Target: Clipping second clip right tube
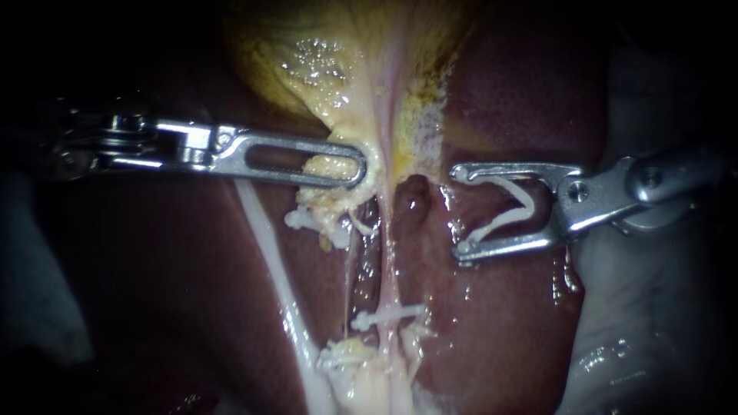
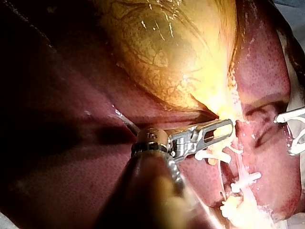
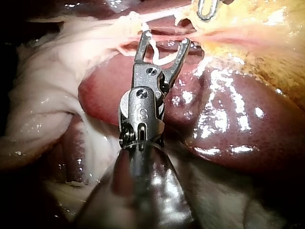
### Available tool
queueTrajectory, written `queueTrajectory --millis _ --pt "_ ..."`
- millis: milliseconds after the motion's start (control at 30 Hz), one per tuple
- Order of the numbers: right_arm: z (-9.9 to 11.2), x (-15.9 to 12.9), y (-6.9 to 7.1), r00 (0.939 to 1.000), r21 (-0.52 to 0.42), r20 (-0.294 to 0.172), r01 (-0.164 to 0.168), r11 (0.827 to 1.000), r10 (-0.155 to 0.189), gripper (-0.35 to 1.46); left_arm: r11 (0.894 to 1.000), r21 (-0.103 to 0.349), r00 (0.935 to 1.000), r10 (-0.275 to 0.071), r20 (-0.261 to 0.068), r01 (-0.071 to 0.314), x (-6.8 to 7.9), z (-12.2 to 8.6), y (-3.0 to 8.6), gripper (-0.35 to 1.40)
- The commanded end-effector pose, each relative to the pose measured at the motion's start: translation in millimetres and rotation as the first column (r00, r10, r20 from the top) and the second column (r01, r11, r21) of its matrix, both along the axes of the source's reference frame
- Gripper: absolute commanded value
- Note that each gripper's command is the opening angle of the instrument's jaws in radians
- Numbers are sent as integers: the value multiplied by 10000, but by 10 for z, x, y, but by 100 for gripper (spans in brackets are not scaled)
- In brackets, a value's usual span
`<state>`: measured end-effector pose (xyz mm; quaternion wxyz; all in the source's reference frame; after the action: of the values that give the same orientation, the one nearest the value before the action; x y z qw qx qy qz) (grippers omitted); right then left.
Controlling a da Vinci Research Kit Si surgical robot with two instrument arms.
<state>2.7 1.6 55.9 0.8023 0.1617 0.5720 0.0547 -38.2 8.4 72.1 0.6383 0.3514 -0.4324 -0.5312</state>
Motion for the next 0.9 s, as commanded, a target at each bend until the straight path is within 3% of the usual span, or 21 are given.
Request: queueTrajectory --millis 33,167,467,633,767,900 --pt "0 0 0 10000 1 -2 -2 10000 2 50 10000 9 10000 7 3 -7 2 -2 0 -35" --pt "0 0 0 10000 0 -1 -3 10000 3 50 9999 88 9999 99 81 -100 15 -15 2 -35" --pt "0 1 -1 10000 -3 -4 1 10000 -1 50 9998 73 9998 -205 -43 205 56 -52 14 -35" --pt "3 8 -8 9999 783 63 -127 9968 122 50 9997 59 9997 -240 -68 241 55 -52 14 -35" --pt "14 23 -22 9992 2079 236 -353 9775 310 49 9997 57 9997 -249 -74 250 54 -52 13 -35" --pt "32 44 -38 9981 2829 546 -425 9582 281 49 9997 58 9996 -255 -78 256 54 -53 12 -35"
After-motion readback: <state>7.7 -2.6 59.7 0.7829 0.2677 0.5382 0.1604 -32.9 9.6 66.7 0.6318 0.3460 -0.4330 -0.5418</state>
